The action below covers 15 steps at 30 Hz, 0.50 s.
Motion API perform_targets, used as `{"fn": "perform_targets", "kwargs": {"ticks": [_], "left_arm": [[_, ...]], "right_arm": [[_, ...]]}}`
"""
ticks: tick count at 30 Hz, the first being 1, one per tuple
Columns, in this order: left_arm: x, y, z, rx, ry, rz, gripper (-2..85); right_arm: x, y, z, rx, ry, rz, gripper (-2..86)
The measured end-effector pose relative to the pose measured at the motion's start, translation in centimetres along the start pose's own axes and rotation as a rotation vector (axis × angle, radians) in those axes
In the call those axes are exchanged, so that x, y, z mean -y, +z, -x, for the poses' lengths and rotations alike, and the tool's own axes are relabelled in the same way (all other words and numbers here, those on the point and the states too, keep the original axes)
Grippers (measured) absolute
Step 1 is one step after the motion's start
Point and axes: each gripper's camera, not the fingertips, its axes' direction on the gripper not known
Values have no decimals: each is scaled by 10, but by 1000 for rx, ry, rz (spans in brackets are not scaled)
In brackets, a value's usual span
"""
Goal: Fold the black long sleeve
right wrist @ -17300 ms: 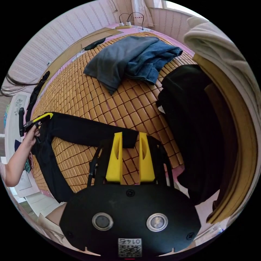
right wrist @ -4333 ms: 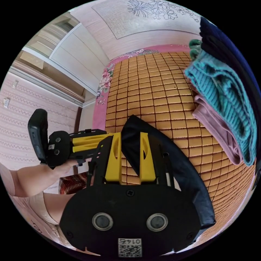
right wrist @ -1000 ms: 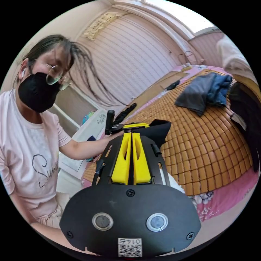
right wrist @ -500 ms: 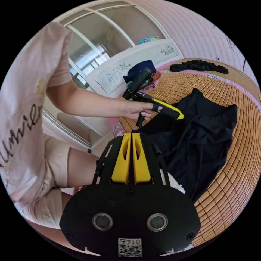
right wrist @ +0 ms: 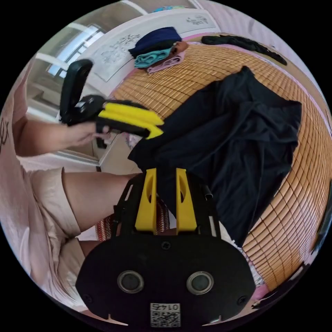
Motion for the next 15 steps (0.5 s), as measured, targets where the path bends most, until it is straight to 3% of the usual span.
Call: {"fn": "perform_targets", "kwargs": {"ticks": [5,10,15], "left_arm": [[-3,21,-58,-6,147,33,84],[11,67,-59,102,217,218,23],[21,2,-25,-48,130,49,-7]], "right_arm": [[19,26,-86,44,330,-72,96],[28,32,-119,54,428,-118,73],[36,23,-141,26,390,-115,66]]}}
